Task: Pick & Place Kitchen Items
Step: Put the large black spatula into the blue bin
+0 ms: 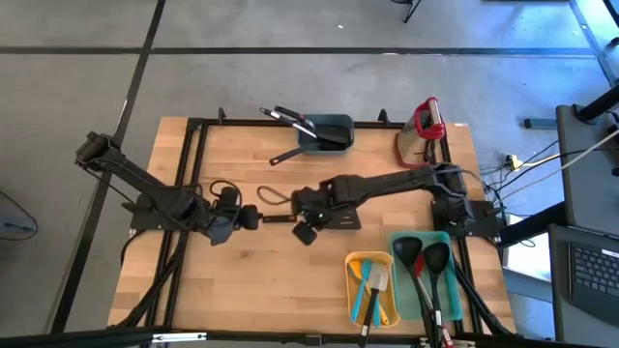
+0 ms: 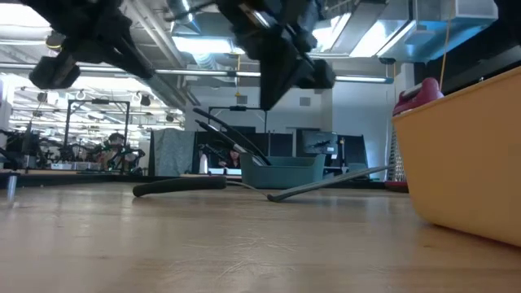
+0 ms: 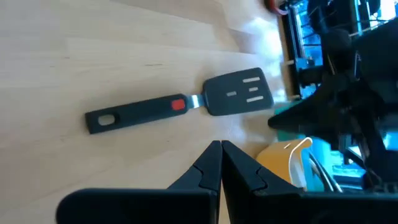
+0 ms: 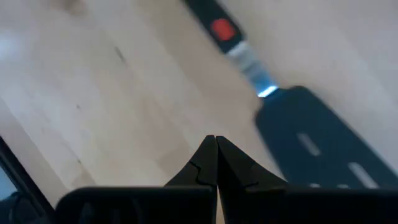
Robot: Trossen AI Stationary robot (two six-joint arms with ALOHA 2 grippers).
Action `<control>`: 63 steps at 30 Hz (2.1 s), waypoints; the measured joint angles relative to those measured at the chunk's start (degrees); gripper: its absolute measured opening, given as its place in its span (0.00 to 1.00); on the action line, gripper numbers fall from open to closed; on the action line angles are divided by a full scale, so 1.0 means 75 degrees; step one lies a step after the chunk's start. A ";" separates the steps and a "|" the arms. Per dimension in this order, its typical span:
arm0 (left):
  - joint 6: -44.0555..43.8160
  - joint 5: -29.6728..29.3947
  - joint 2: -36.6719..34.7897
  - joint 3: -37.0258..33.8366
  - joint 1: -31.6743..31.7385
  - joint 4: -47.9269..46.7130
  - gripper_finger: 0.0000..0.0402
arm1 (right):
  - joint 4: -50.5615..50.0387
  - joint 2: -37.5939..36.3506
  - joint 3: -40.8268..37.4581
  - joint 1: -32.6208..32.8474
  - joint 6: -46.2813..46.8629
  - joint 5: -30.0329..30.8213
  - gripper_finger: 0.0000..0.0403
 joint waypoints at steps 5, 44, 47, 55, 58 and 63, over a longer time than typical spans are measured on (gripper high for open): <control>0.0059 0.0597 0.0001 0.0000 0.0451 0.0004 0.00 | 0.0333 -0.0977 -0.1322 -0.0385 -0.0069 -0.0136 0.00; 0.1110 0.1968 -0.0041 -0.4308 0.2035 0.8785 0.04 | 0.4089 -0.3879 -0.7631 -0.1001 0.2419 -0.0453 0.00; 0.0816 0.2291 -0.0038 -0.3980 0.2005 0.7390 0.02 | 0.4301 -0.3879 -0.7958 -0.1021 0.2523 -0.0449 0.00; 0.0328 0.3304 -0.0034 -0.3899 0.2008 0.6763 0.06 | 0.4921 -0.3878 -0.8594 -0.1027 0.2671 -0.0467 0.00; 0.0332 0.3536 -0.0034 -0.3899 0.2008 0.6915 0.13 | 0.5114 -0.3875 -0.8670 -0.1027 0.2728 -0.0510 0.00; 0.0220 0.3796 -0.0081 -0.3899 0.2011 0.7007 0.28 | 0.5283 -0.3651 -0.8675 -0.1030 0.2777 -0.0537 0.00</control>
